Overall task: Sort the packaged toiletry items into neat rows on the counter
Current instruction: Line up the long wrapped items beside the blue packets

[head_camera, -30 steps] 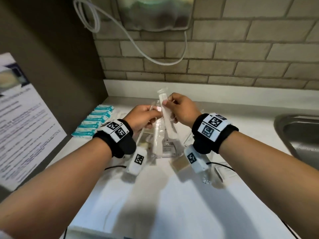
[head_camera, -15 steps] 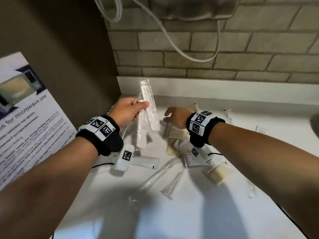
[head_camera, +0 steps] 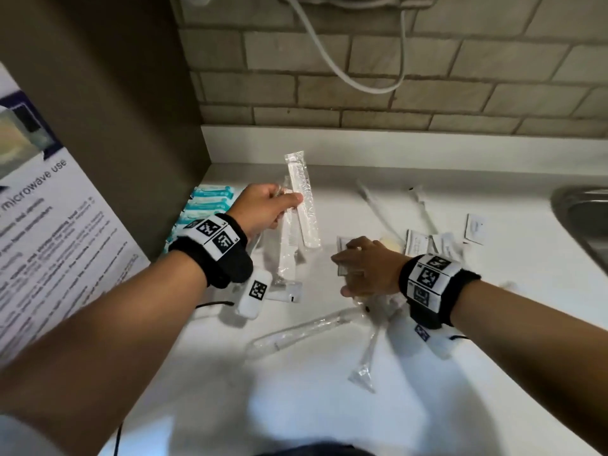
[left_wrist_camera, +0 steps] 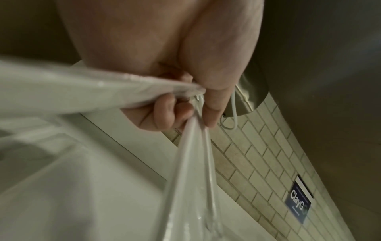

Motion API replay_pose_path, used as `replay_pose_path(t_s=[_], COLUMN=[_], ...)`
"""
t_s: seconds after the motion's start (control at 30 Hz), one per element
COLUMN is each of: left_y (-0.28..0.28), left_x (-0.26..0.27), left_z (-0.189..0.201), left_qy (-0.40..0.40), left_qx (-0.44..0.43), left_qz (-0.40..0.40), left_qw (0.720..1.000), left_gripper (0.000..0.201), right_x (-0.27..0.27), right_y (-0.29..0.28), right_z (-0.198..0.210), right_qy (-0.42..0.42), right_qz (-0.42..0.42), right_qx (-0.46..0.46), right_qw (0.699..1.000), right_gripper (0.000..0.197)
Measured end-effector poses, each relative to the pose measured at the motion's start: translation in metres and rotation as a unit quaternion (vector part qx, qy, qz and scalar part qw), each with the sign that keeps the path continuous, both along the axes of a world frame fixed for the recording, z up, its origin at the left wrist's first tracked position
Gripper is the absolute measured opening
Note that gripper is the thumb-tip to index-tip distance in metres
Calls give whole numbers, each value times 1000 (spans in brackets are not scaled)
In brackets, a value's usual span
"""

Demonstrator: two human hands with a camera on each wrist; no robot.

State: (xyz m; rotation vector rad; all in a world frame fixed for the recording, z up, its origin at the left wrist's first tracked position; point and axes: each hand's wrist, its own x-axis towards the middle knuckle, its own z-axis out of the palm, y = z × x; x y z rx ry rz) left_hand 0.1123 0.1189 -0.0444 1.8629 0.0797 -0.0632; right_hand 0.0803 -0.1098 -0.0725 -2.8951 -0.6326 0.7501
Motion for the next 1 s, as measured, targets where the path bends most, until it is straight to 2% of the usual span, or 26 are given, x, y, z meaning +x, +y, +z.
replay_pose_path(t_s=[0.13,0.23,0.33,0.43,0.57,0.73,0.93,1.0], left_y=[-5,-2,6,14,22,15,-18,-27], left_x=[-3,-7,-12,-15,-20,-20,-13,-11], left_z=[5,7,11,13,10,-1,-6,-8], left_qy=[-9,-11,-19,-23,-20,-12,3,7], left_qx=[10,22,37,50,64,61,51,54], left_qz=[-3,2,8,18,19,10,-35,-54], left_qw=[1000,1000,999,998,998,998,998,997], left_gripper=[26,28,28,28,27,25,24,23], right_x=[-8,-7,-11,-28,-39,-26,-10,-2], right_y=[-15,1,37,69,77,38,-17,-26], right_z=[6,18,24,20,2,2,15,14], right_qy=[4,-35,-52,7,14,18,-4,-19], right_qz=[-8,-4,52,100,171,105,-20,-58], right_qx=[-25,-62,-13,39,13,33,0,-32], right_qw=[1000,997,997,994,985,994,1000,998], right_gripper=[74,68,69,77,71,40,19,22])
